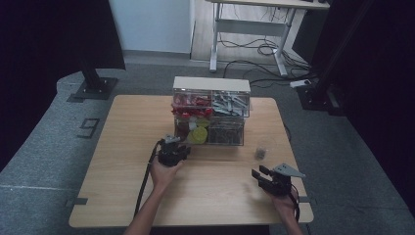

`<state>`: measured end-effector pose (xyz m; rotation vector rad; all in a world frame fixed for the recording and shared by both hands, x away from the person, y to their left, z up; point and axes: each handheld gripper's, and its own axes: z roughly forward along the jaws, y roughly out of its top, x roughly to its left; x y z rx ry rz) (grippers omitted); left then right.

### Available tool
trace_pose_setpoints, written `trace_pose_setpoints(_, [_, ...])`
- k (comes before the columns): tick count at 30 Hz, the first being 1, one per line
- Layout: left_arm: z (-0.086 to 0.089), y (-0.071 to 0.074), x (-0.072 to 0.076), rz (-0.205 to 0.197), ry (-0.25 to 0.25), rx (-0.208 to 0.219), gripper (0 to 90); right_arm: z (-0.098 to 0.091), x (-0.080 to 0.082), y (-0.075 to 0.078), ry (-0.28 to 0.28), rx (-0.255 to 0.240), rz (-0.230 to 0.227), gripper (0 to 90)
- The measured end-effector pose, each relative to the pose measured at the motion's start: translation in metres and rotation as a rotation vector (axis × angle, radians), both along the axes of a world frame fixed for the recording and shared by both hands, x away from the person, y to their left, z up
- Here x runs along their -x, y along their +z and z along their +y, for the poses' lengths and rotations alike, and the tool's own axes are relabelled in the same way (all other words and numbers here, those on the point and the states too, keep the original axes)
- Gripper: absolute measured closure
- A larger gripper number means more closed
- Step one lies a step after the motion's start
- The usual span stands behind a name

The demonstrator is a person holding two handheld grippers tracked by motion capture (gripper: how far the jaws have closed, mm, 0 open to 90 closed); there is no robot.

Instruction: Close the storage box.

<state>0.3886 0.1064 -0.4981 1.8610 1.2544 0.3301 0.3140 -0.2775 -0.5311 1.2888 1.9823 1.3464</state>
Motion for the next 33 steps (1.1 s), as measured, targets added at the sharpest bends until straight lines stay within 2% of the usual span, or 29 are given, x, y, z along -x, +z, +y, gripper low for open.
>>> trace_pose_setpoints(1, [0.0, -0.002, 0.003, -0.003, -0.007, -0.015, 65.6, 0.0, 0.0, -0.001, 0.005, 0.002, 0.005, 54.5])
trace_pose_setpoints(4, [0.001, -0.007, 0.011, -0.021, 0.004, -0.024, 57.9, 0.0, -0.001, -0.002, 0.004, 0.0, 0.012, 53.1])
trace_pose_setpoints(9, [0.008, -0.014, 0.027, -0.033, -0.005, -0.02, 49.8, 0.0, -0.001, -0.003, 0.002, -0.002, 0.018, 51.1])
trace_pose_setpoints(17, [0.022, -0.02, 0.053, -0.032, -0.066, -0.008, 47.0, 0.001, 0.0, -0.008, 0.01, 0.018, 0.035, 47.6])
trace_pose_setpoints(21, [0.028, -0.024, 0.062, -0.026, -0.069, -0.015, 46.4, 0.001, 0.001, -0.011, 0.013, 0.022, 0.047, 47.1])
trace_pose_setpoints(22, [0.032, -0.027, 0.069, -0.022, -0.072, -0.036, 45.9, 0.001, 0.002, -0.012, 0.014, 0.022, 0.051, 47.0])
trace_pose_setpoints(25, [0.038, -0.029, 0.077, -0.026, -0.071, -0.051, 45.7, 0.001, 0.002, -0.014, 0.015, 0.03, 0.062, 46.6])
trace_pose_setpoints(29, [0.042, -0.033, 0.083, -0.028, -0.072, -0.072, 44.6, 0.001, 0.003, -0.015, 0.015, 0.039, 0.068, 46.1])
trace_pose_setpoints(33, [0.049, -0.042, 0.087, -0.005, -0.067, -0.077, 44.0, -0.001, 0.006, -0.019, 0.011, 0.051, 0.085, 45.4])
